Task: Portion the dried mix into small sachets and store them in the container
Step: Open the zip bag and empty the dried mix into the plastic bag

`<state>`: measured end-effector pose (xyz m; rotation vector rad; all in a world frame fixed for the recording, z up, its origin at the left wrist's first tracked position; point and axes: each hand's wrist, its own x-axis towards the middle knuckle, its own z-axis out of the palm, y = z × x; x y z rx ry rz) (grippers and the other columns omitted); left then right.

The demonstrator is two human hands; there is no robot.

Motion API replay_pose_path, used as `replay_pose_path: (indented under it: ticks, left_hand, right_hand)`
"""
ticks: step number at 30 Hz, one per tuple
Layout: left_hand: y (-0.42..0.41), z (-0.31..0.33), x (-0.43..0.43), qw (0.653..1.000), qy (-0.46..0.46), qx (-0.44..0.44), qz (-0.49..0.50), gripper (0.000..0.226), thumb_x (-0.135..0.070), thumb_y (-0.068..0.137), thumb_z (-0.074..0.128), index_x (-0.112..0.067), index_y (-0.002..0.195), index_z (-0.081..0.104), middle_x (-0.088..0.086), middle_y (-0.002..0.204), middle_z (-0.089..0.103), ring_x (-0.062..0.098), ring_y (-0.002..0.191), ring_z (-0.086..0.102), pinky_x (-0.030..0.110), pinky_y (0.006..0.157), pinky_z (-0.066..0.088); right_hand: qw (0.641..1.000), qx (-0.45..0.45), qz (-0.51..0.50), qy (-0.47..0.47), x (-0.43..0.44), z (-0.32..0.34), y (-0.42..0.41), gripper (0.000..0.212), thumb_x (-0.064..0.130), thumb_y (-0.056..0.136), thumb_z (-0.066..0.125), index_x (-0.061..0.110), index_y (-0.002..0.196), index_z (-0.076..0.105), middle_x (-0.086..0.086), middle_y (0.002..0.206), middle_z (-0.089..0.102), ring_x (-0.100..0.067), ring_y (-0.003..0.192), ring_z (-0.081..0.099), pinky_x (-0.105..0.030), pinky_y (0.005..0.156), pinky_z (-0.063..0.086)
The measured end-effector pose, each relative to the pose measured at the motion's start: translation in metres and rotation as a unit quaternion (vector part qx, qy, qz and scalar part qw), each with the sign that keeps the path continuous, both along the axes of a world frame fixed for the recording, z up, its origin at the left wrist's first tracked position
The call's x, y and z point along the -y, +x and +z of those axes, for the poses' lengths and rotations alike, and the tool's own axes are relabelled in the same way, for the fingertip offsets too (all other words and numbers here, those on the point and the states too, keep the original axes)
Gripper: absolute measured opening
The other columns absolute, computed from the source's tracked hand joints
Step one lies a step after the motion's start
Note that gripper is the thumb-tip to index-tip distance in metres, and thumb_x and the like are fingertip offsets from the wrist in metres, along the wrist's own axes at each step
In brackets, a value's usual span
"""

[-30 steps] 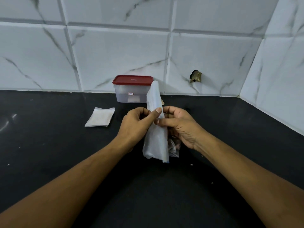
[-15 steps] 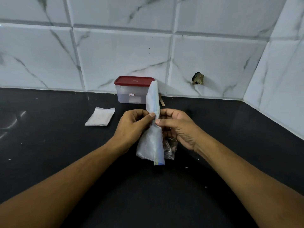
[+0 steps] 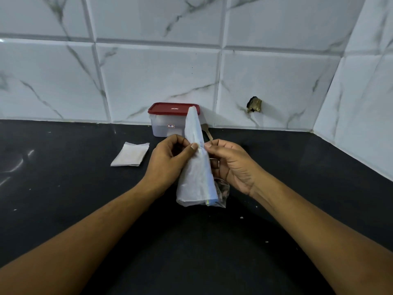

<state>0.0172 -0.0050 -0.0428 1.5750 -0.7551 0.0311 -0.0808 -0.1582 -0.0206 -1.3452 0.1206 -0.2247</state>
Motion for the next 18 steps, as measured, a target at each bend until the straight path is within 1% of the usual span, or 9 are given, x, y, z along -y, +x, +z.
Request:
replay_pose_path:
  ticks: [2, 5, 6, 9, 11, 13, 14, 17, 18]
  left_hand:
    - [0.002, 0.001, -0.001, 1.000, 0.011, 0.014, 0.000, 0.017, -0.034, 0.094, 0.075, -0.018, 0.090, 0.072, 0.000, 0.085, 0.074, 0.016, 0.080, 0.070, 0.037, 0.073, 0.059]
    - [-0.002, 0.001, -0.001, 0.999, 0.026, 0.003, -0.023, 0.019, -0.038, 0.097, 0.070, -0.020, 0.093, 0.076, -0.001, 0.089, 0.077, 0.024, 0.085, 0.073, 0.047, 0.079, 0.061]
    - [-0.005, 0.002, 0.000, 0.999, 0.020, -0.010, -0.036, 0.025, -0.042, 0.099, 0.067, -0.019, 0.091, 0.076, -0.001, 0.086, 0.076, 0.023, 0.080, 0.071, 0.047, 0.075, 0.059]
    - [-0.015, 0.006, 0.000, 0.998, 0.007, -0.024, -0.050, 0.042, -0.053, 0.099, 0.060, -0.019, 0.077, 0.071, -0.004, 0.072, 0.067, 0.011, 0.068, 0.061, 0.032, 0.068, 0.047]
    - [-0.018, 0.008, 0.000, 0.998, 0.008, -0.024, -0.059, 0.047, -0.059, 0.096, 0.062, -0.019, 0.071, 0.068, -0.002, 0.069, 0.066, 0.014, 0.066, 0.061, 0.033, 0.067, 0.048]
    - [-0.019, 0.008, -0.001, 0.997, 0.008, -0.027, -0.066, 0.048, -0.061, 0.092, 0.067, -0.016, 0.078, 0.074, 0.007, 0.078, 0.073, 0.029, 0.075, 0.070, 0.045, 0.075, 0.058]
    - [-0.018, 0.008, -0.001, 0.998, 0.008, -0.031, -0.062, 0.045, -0.058, 0.091, 0.068, -0.015, 0.083, 0.076, 0.007, 0.082, 0.075, 0.031, 0.080, 0.072, 0.048, 0.079, 0.059]
    - [-0.016, 0.010, -0.004, 0.999, 0.012, -0.037, -0.038, 0.039, -0.047, 0.098, 0.066, -0.011, 0.087, 0.075, 0.001, 0.078, 0.074, 0.018, 0.074, 0.069, 0.039, 0.073, 0.054]
    - [-0.015, 0.011, -0.004, 0.999, 0.016, -0.037, -0.035, 0.037, -0.045, 0.100, 0.065, -0.011, 0.088, 0.075, 0.001, 0.080, 0.074, 0.017, 0.075, 0.070, 0.039, 0.074, 0.056]
  right_hand:
    - [1.000, -0.002, -0.010, 0.002, 0.000, 0.002, -0.001, 0.006, 0.007, 0.094, 0.069, 0.010, 0.099, 0.065, -0.010, 0.092, 0.072, -0.019, 0.077, 0.070, -0.037, 0.073, 0.060]
    - [0.999, 0.001, -0.026, 0.019, -0.001, 0.004, -0.004, 0.022, 0.001, 0.088, 0.074, 0.007, 0.108, 0.067, -0.010, 0.098, 0.075, -0.019, 0.083, 0.072, -0.038, 0.080, 0.062]
    - [0.999, 0.004, -0.027, 0.032, -0.002, 0.005, -0.005, 0.030, 0.000, 0.087, 0.075, 0.004, 0.115, 0.066, -0.012, 0.101, 0.076, -0.021, 0.085, 0.073, -0.038, 0.082, 0.062]
    - [0.999, 0.006, -0.030, 0.032, -0.006, 0.004, -0.008, 0.046, 0.000, 0.084, 0.079, -0.001, 0.127, 0.063, -0.024, 0.117, 0.074, -0.028, 0.094, 0.074, -0.041, 0.088, 0.063]
    - [1.000, 0.006, -0.028, -0.001, -0.009, 0.003, -0.010, 0.045, 0.000, 0.083, 0.079, -0.002, 0.126, 0.063, -0.024, 0.119, 0.073, -0.031, 0.097, 0.074, -0.043, 0.090, 0.063]
    - [0.999, 0.010, -0.019, -0.027, -0.011, 0.003, -0.012, 0.042, 0.000, 0.085, 0.077, -0.001, 0.125, 0.065, -0.023, 0.118, 0.073, -0.032, 0.101, 0.073, -0.047, 0.096, 0.060]
    - [0.999, 0.015, -0.014, -0.031, -0.012, 0.004, -0.013, 0.041, 0.002, 0.087, 0.076, 0.000, 0.126, 0.065, -0.023, 0.118, 0.073, -0.033, 0.102, 0.071, -0.051, 0.100, 0.057]
    - [1.000, 0.023, -0.003, 0.003, -0.009, 0.007, -0.015, 0.046, 0.013, 0.092, 0.068, -0.005, 0.134, 0.059, -0.026, 0.122, 0.068, -0.039, 0.110, 0.063, -0.060, 0.109, 0.047]
    - [1.000, 0.023, -0.002, 0.013, -0.008, 0.007, -0.014, 0.045, 0.013, 0.095, 0.065, -0.006, 0.136, 0.058, -0.030, 0.126, 0.066, -0.042, 0.112, 0.061, -0.063, 0.112, 0.044]
